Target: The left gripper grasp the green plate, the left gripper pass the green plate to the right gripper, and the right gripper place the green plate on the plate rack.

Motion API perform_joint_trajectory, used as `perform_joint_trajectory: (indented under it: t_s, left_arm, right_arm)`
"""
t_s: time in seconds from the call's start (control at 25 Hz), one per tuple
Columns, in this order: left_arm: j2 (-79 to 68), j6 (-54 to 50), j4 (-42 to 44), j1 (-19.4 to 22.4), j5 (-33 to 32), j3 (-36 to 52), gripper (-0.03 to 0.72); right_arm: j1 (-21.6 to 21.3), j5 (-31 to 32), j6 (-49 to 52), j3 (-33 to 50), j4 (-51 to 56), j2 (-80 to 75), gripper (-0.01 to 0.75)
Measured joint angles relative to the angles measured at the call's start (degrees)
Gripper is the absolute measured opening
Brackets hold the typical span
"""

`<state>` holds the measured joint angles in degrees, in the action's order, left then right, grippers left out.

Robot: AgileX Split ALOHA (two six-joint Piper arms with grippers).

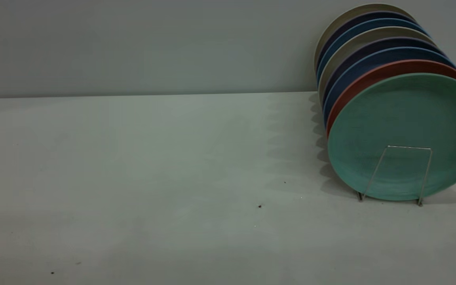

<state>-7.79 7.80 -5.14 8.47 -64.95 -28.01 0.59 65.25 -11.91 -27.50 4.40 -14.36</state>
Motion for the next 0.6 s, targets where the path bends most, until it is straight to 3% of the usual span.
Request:
perform_joint_trajectory:
  t_s: [0.32, 0.6]
  left_arm:
    - [2.3, 0.0, 0.0, -8.1, 0.0, 0.1, 0.543]
    - [2.3, -0.1, -0.7, -8.7, 0.0, 0.1, 0.543]
  right_arm:
    - [0.0, -0.4, 2.8, 0.1, -2.1, 2.6, 0.438]
    - [0.0, -0.4, 4.4, 0.1, -3.0, 2.6, 0.405]
